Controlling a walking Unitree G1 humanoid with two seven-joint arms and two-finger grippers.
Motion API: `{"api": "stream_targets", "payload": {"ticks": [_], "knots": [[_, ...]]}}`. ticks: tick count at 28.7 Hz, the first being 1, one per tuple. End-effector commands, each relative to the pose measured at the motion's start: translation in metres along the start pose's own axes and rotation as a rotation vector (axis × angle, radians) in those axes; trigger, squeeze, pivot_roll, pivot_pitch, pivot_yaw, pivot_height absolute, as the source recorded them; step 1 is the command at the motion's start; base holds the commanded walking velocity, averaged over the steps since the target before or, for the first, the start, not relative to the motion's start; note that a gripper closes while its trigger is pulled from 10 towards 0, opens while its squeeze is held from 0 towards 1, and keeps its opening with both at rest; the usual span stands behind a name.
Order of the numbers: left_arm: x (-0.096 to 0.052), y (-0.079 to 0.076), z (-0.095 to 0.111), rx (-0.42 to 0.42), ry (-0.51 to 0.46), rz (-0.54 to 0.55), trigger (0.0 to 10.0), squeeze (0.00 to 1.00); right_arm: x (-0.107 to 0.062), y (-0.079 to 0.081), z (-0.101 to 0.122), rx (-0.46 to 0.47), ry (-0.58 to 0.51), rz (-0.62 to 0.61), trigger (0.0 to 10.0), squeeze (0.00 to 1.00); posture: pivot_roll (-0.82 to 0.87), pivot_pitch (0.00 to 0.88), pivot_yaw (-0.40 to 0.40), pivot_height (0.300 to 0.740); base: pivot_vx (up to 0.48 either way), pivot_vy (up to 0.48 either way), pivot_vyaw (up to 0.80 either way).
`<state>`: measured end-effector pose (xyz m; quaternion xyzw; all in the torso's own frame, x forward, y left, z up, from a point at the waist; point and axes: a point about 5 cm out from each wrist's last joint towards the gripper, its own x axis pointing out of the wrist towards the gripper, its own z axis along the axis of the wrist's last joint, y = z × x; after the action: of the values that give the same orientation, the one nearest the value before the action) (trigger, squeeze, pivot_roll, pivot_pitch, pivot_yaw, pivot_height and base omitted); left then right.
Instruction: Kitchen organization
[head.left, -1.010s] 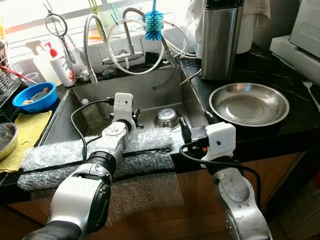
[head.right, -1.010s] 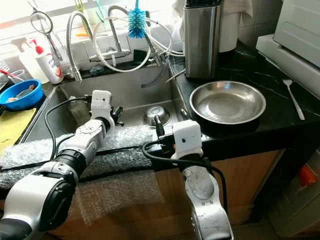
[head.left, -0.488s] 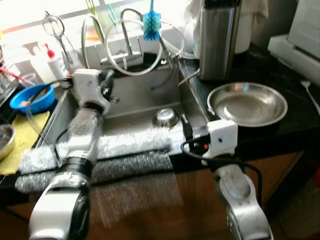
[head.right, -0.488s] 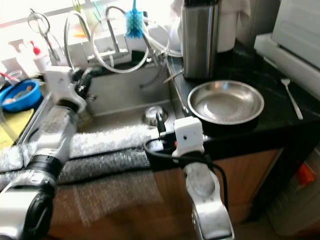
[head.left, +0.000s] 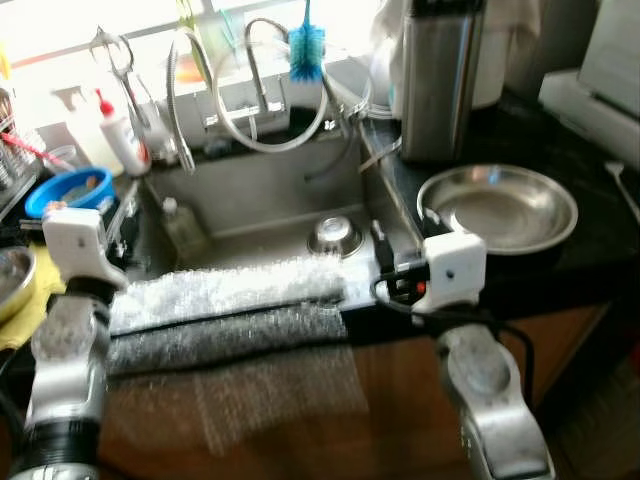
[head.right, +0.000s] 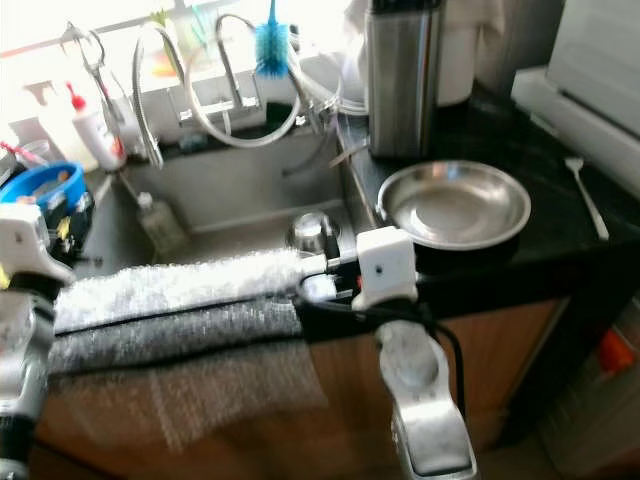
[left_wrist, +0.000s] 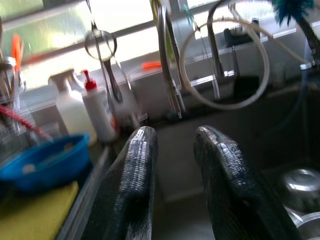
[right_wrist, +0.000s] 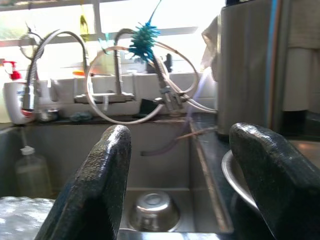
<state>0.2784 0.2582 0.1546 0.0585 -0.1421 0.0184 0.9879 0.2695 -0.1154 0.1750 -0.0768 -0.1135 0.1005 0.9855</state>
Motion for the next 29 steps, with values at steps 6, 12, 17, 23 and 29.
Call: {"api": "stream_targets", "payload": {"ticks": [6, 12, 17, 23, 29], "knots": [[-0.022, -0.018, -0.001, -0.108, 0.033, 0.103, 10.0, 0.0, -0.003, -0.005, 0.005, 0.004, -0.028, -0.011, 10.0, 0.0, -0.15, 0.0, 0.189, 0.74, 0.0, 0.0, 0.0], [-0.021, -0.031, 0.003, -0.193, 0.025, 0.167, 10.0, 0.0, -0.004, -0.009, 0.005, -0.006, -0.026, -0.029, 10.0, 0.0, -0.15, 0.0, 0.18, 0.74, 0.0, 0.0, 0.0], [-0.013, -0.044, 0.006, -0.222, 0.031, 0.15, 10.0, 0.0, 0.002, -0.027, 0.015, -0.058, -0.043, -0.059, 10.0, 0.0, -0.16, 0.0, 0.173, 0.74, 0.0, 0.0, 0.0], [-0.011, -0.052, 0.006, -0.241, 0.041, 0.145, 10.0, 0.0, 0.008, -0.064, 0.029, -0.058, -0.052, -0.181, 10.0, 0.0, -0.17, 0.0, 0.165, 0.74, 0.0, 0.0, 0.0], [-0.009, -0.061, 0.004, -0.252, 0.058, 0.12, 10.0, 0.0, 0.009, -0.088, 0.03, 0.126, -0.05, -0.318, 10.0, 1.0, -0.17, 0.0, 0.163, 0.74, 0.0, 0.0, 0.0]]}}
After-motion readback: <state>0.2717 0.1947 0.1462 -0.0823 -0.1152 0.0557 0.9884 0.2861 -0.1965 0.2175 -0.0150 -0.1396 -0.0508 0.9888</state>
